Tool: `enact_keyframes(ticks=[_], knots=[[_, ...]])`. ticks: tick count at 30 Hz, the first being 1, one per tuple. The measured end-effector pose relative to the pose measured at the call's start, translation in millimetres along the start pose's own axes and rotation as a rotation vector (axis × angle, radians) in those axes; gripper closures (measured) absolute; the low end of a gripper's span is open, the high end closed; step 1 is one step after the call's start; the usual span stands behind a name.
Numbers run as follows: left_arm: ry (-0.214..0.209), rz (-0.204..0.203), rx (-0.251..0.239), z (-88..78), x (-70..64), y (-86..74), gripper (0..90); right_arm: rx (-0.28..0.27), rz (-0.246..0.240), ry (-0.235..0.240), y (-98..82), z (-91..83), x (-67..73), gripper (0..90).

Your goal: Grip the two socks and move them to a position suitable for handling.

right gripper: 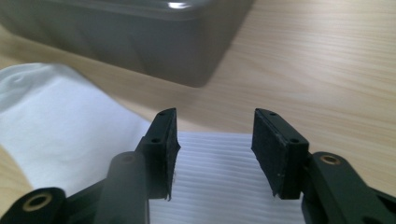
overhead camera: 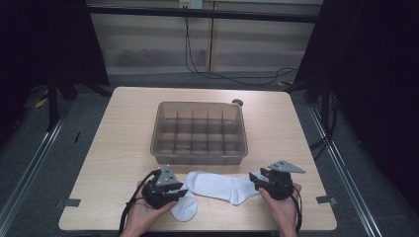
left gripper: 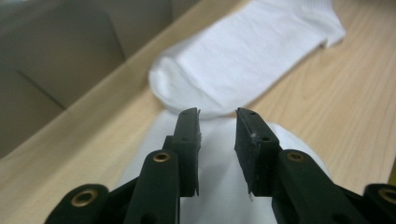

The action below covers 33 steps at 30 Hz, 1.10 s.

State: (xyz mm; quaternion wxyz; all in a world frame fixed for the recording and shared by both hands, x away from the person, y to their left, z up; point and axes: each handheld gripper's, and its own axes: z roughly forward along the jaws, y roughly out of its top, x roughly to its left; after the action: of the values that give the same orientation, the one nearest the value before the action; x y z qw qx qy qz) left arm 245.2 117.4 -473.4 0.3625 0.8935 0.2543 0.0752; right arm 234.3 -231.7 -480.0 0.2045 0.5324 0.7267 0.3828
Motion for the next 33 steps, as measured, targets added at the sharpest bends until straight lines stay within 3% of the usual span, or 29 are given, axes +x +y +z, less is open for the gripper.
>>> enact_keyframes(ticks=[5, 8, 13, 17, 23, 33], knots=[[0.004, 0.002, 0.046, 13.9, -3.3, -6.4, 58.2, 0.04, -0.058, 0.037, 0.5, 15.3, 19.5, 52.3], [0.008, 0.011, 0.05, 16.0, -2.4, -7.1, 56.9, 0.058, -0.081, 0.058, -1.1, 22.2, 28.9, 52.3], [0.015, 0.014, 0.04, 16.0, 2.0, -8.3, 72.5, 0.066, -0.111, 0.084, -0.9, 28.6, 39.5, 52.3], [0.015, -0.012, 0.035, 14.0, 5.3, -10.9, 83.1, 0.082, -0.124, 0.095, -1.3, 34.5, 44.8, 52.3], [0.024, -0.045, 0.034, 9.6, 10.9, -13.3, 87.0, 0.092, -0.145, 0.108, -0.3, 41.2, 52.2, 51.8], [0.062, -0.057, 0.001, -10.4, 16.0, -8.8, 87.6, 0.1, -0.151, 0.128, -0.3, 45.4, 54.2, 50.7]])
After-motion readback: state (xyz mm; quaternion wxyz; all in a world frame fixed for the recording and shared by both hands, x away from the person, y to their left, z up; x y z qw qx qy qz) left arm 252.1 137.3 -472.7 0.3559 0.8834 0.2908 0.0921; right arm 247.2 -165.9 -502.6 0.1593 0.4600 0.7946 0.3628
